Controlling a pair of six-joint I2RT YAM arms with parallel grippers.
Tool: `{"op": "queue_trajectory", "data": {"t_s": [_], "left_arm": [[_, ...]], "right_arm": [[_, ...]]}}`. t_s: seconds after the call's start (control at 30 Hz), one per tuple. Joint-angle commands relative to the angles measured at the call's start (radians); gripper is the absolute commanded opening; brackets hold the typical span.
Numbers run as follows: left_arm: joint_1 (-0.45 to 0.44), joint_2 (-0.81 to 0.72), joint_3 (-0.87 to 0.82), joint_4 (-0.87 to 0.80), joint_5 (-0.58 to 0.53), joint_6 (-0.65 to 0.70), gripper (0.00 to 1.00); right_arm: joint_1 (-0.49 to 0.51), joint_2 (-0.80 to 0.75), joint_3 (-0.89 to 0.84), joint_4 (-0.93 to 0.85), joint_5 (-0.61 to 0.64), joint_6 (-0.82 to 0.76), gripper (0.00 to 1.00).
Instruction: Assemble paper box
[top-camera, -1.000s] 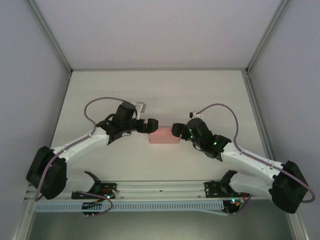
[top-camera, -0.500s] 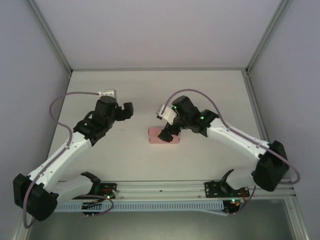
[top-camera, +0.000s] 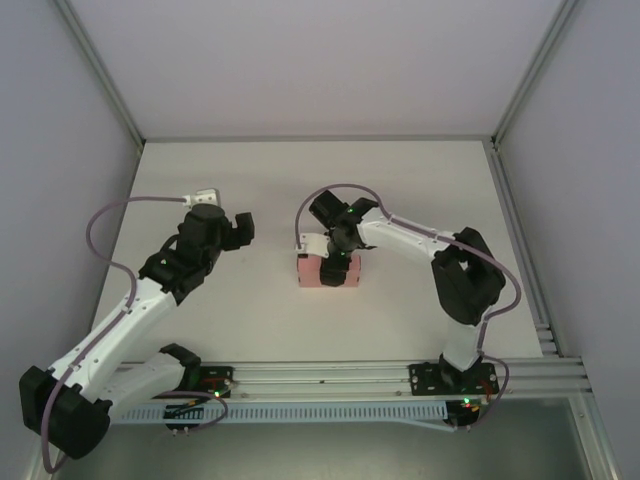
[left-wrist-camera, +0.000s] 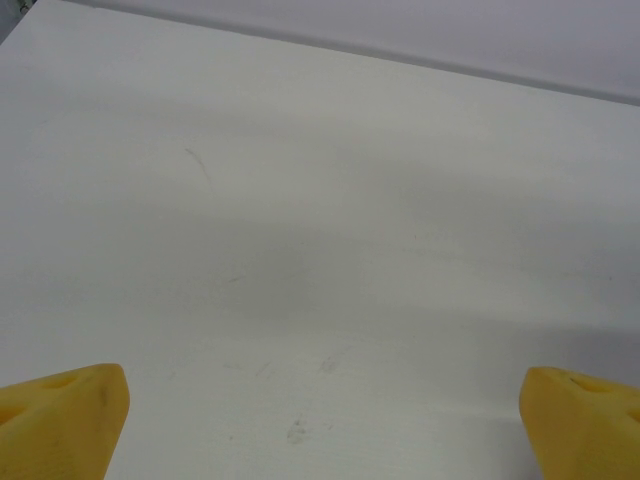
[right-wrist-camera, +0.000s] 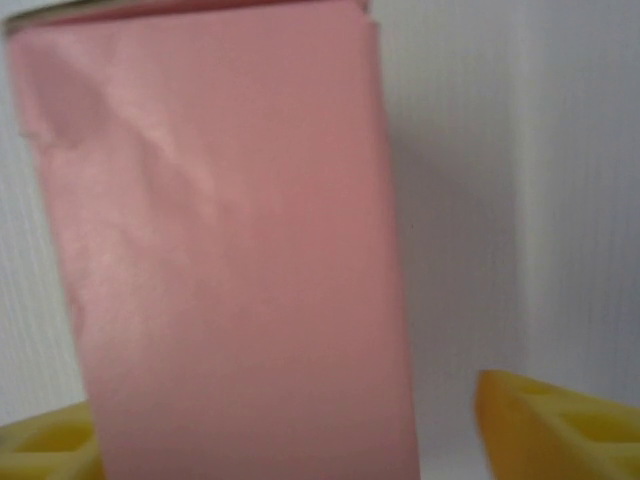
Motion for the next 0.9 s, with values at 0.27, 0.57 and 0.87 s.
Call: {"op": "queue_trajectory", "data": {"t_s": [0.27, 0.57, 0.87], "left_arm": [[0.006, -0.029, 0.015, -0.016, -0.022, 0.019, 1.00], [0.007, -0.131, -0.052, 0.044, -0.036, 0.027, 1.00], [0.007, -0.133, -0.045, 0.025, -0.053, 0.026, 1.00]], "right_arm": [[0.051, -0.063, 0.057, 0.020, 0.214, -0.091, 0.31], [0.114, -0.176, -0.435, 0.959, 0.631, -0.523, 0.28], [0.143, -0.096, -0.489, 0.969, 0.700, -0.401, 0.35]]}}
